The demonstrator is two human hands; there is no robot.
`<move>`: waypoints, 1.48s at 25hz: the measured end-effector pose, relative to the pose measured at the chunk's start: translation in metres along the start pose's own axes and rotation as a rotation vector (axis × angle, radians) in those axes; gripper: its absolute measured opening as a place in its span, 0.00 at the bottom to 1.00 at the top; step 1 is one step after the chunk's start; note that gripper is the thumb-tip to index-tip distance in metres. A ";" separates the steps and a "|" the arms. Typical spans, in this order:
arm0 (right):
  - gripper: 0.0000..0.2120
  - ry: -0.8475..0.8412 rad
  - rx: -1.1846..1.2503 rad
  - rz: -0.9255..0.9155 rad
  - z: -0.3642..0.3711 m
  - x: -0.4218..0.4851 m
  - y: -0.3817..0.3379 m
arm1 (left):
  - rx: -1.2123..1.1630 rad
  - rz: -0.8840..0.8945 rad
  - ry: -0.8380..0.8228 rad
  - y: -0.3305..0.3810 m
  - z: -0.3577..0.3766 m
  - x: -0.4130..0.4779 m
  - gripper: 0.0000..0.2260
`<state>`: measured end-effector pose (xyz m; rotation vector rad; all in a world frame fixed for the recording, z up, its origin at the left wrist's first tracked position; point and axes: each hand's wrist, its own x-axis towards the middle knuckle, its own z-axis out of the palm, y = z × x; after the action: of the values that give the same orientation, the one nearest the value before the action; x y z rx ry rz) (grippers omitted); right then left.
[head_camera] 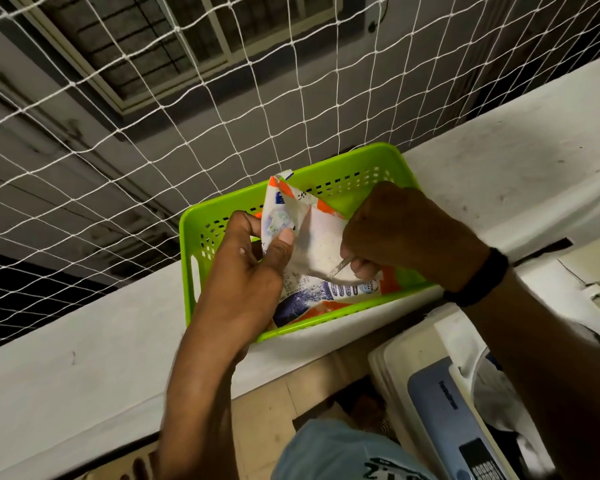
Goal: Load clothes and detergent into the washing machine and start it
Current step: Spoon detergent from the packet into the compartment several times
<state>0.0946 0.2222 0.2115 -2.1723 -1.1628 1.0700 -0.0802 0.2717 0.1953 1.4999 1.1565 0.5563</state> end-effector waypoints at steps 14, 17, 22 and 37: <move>0.09 0.260 0.480 0.058 -0.025 -0.020 0.023 | 0.038 0.031 0.066 0.003 -0.002 0.000 0.04; 0.12 0.334 0.541 0.031 -0.030 -0.027 0.029 | 0.040 0.087 0.080 0.008 0.000 -0.001 0.03; 0.13 0.307 0.777 -0.055 -0.032 -0.041 0.047 | 0.044 0.219 0.176 0.017 0.007 -0.009 0.05; 0.11 0.685 1.206 0.132 -0.049 -0.160 0.176 | -0.389 0.530 -0.070 0.060 0.155 -0.055 0.07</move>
<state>0.1652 -0.0089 0.1881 -1.3861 0.0243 0.6562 0.0484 0.1554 0.2209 1.4615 0.5419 1.0151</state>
